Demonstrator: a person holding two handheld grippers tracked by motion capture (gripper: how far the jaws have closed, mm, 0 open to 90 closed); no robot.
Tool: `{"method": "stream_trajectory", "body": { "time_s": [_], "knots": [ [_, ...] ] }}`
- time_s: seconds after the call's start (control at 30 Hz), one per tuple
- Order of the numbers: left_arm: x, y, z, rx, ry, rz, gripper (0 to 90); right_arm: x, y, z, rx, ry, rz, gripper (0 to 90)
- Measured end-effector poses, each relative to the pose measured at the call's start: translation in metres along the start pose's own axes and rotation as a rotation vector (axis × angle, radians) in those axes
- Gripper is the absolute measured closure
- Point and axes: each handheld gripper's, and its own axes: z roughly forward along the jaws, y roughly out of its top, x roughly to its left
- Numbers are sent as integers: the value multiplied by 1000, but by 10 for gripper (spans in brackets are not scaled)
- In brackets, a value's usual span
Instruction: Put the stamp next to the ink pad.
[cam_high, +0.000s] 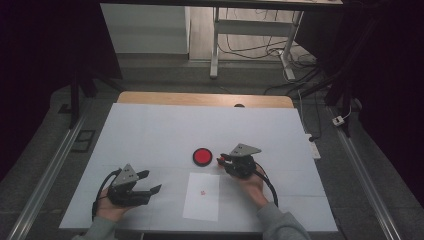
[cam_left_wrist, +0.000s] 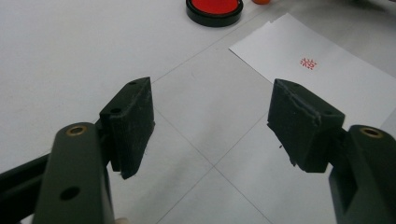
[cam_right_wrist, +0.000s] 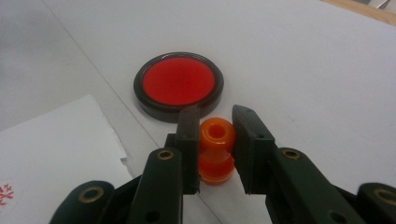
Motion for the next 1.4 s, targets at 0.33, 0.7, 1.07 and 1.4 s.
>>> {"method": "stream_trajectory", "body": {
  "time_s": [0.33, 0.7, 1.07, 1.4],
  "knots": [
    [0, 0, 0, -1, -1, -2, 317, 0, -1, 1, 10, -5, -3, 717],
    [0, 0, 0, -2, -1, -4, 316, -1, 3, -4, -54, -14, 13, 518],
    [1, -1, 2, 5, -4, -6, 316, -7, 7, -17, -89, 10, 26, 436],
    [1, -1, 2, 10, -3, -7, 314, -7, 7, -30, -84, 53, 11, 406]
  ]
}}
